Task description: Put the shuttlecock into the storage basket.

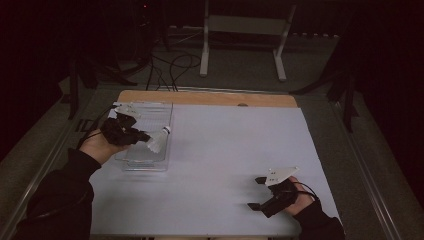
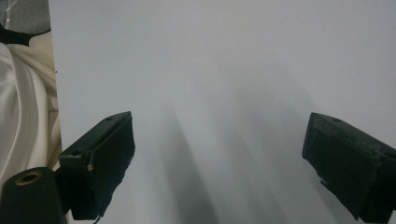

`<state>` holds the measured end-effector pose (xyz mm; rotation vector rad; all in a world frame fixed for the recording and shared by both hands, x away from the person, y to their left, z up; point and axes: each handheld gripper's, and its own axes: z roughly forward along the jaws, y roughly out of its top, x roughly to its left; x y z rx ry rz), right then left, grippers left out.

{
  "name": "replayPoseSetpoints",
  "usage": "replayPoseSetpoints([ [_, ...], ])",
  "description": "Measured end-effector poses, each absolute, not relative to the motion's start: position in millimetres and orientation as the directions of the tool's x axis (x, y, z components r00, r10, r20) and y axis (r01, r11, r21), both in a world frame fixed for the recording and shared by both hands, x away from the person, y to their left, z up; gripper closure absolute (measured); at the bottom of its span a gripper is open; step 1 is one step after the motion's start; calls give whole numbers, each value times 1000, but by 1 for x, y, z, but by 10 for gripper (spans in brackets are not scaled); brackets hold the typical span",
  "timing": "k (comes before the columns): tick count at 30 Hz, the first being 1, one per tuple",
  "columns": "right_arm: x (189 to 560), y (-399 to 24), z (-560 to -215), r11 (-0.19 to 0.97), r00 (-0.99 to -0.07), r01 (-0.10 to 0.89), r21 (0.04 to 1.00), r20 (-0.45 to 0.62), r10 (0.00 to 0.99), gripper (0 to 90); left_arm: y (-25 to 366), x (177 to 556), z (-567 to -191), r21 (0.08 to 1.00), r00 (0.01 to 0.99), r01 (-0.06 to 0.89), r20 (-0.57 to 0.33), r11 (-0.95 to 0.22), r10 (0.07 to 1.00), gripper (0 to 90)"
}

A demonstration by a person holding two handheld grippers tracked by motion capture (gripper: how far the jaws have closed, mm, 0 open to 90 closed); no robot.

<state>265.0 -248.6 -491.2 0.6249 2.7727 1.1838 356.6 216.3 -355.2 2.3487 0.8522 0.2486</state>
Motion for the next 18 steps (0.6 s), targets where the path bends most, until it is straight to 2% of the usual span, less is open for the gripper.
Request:
replayPoseSetpoints([
  [18,265,-251,-492,605,-916,332,723,95,389,93,221,379,-336,630,708,546,5,-552,706,900],
])
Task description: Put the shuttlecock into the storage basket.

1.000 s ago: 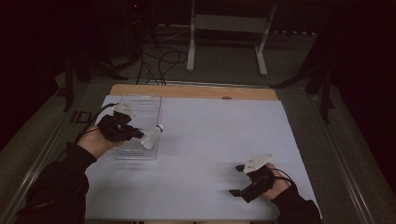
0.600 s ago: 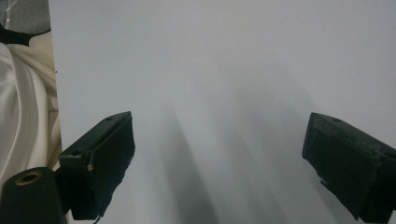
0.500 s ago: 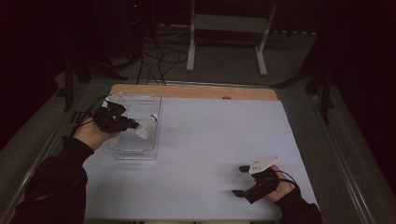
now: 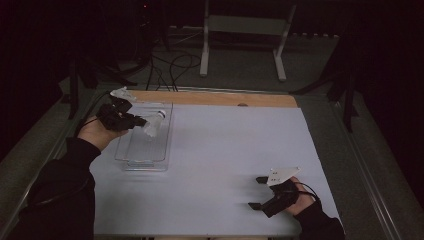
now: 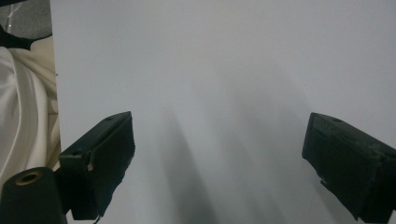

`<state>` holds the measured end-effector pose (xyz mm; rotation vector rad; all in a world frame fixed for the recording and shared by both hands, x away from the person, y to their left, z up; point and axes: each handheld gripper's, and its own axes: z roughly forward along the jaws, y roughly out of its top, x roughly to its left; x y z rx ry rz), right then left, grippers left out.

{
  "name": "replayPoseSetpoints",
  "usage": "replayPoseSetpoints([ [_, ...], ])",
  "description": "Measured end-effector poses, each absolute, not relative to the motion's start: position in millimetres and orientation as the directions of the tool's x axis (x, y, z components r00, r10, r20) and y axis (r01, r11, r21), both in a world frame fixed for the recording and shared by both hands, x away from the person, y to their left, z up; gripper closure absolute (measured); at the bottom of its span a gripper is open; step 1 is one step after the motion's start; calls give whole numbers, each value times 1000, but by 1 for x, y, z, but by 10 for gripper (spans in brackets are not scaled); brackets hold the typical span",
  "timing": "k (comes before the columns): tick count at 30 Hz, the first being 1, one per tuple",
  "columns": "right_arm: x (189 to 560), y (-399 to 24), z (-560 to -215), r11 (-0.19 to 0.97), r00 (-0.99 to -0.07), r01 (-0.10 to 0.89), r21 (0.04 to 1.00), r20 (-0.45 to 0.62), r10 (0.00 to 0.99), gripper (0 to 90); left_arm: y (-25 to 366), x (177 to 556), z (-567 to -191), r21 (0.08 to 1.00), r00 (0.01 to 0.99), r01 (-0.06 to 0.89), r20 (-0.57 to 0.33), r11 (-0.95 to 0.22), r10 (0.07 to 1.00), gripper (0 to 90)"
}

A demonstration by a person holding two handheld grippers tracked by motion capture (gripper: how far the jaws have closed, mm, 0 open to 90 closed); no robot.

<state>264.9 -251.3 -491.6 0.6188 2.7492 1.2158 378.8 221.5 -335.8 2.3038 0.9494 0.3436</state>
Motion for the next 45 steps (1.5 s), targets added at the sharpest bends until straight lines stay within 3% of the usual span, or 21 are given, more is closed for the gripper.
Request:
replayPoseSetpoints([
  [24,263,-250,-493,604,-922,321,730,95,375,93,214,393,-357,654,580,617,-1,-438,815,900],
  [45,263,-250,-492,597,-923,318,737,96,373,93,214,406,-395,633,556,661,-53,-403,830,900],
])
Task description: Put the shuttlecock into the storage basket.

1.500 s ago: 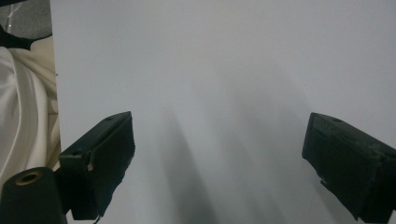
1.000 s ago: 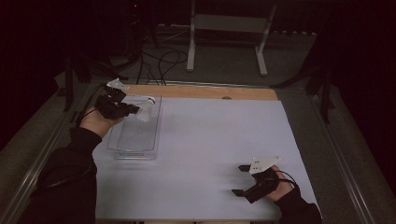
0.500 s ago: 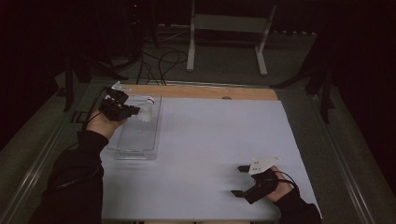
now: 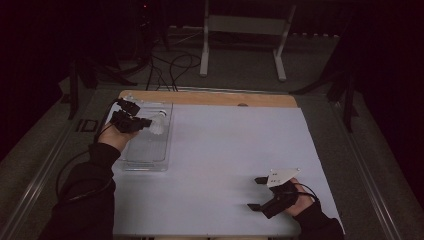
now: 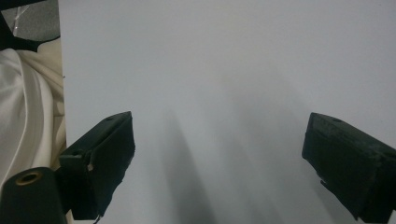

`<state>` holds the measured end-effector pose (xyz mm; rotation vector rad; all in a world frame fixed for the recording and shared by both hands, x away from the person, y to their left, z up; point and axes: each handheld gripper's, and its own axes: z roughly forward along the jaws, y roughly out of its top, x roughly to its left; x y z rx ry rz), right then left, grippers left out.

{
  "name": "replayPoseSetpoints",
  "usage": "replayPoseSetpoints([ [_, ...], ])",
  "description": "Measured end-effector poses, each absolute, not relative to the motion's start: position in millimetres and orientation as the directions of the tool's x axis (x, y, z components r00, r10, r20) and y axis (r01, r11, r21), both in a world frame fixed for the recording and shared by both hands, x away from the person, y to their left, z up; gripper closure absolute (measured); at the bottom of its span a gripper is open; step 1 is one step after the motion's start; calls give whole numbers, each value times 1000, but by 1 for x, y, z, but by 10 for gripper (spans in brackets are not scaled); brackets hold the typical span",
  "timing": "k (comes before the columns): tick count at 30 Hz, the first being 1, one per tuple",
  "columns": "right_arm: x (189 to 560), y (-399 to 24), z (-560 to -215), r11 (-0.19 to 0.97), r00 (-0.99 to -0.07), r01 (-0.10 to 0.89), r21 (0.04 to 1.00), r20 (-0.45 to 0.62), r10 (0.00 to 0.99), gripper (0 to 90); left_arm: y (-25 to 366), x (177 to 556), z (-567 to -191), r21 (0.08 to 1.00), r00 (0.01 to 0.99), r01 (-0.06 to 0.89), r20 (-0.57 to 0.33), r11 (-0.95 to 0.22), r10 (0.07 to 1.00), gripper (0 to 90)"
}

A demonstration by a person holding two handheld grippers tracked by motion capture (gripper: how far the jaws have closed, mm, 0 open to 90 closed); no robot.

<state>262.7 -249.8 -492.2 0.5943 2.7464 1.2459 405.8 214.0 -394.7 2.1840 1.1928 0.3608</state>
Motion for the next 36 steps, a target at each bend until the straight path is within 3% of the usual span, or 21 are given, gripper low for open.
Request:
replayPoseSetpoints([
  [36,262,-249,-494,607,-927,314,730,97,362,93,208,418,-437,549,540,726,-84,-414,837,900],
])
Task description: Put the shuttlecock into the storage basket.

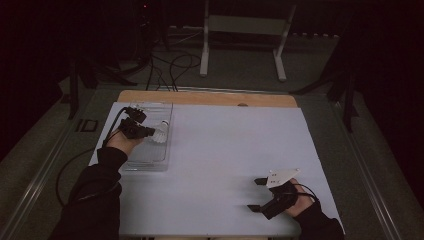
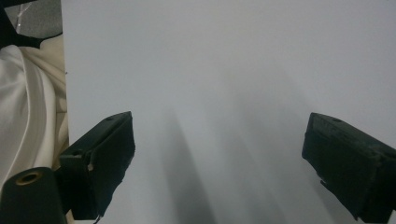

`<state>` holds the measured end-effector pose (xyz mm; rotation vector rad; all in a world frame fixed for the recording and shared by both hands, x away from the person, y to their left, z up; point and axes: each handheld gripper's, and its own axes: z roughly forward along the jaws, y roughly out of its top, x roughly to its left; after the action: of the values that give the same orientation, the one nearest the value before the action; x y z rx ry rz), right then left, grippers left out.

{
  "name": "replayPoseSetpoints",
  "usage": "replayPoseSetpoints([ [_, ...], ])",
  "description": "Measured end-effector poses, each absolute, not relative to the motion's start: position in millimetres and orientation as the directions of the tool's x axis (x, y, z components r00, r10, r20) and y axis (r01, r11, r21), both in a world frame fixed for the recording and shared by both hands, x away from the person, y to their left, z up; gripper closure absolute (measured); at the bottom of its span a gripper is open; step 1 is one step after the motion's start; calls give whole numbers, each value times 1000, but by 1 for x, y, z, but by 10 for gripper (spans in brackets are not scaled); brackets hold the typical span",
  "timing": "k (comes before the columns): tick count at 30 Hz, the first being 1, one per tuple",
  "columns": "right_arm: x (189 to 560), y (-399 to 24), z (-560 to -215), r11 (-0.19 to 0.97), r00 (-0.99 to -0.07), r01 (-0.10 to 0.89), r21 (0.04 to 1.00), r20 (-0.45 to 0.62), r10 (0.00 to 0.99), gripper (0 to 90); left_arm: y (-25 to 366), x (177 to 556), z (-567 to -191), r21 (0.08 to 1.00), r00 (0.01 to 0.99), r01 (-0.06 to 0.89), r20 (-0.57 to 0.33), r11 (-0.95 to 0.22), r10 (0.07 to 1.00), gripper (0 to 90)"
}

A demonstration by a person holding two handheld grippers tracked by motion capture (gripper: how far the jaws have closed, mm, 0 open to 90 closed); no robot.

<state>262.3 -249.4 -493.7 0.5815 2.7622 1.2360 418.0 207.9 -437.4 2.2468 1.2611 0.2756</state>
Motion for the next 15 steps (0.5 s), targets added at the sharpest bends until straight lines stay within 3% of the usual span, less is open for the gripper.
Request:
replayPoseSetpoints([
  [15,263,-250,-494,604,-926,320,730,105,364,94,203,420,-449,498,550,742,-69,-449,832,900],
])
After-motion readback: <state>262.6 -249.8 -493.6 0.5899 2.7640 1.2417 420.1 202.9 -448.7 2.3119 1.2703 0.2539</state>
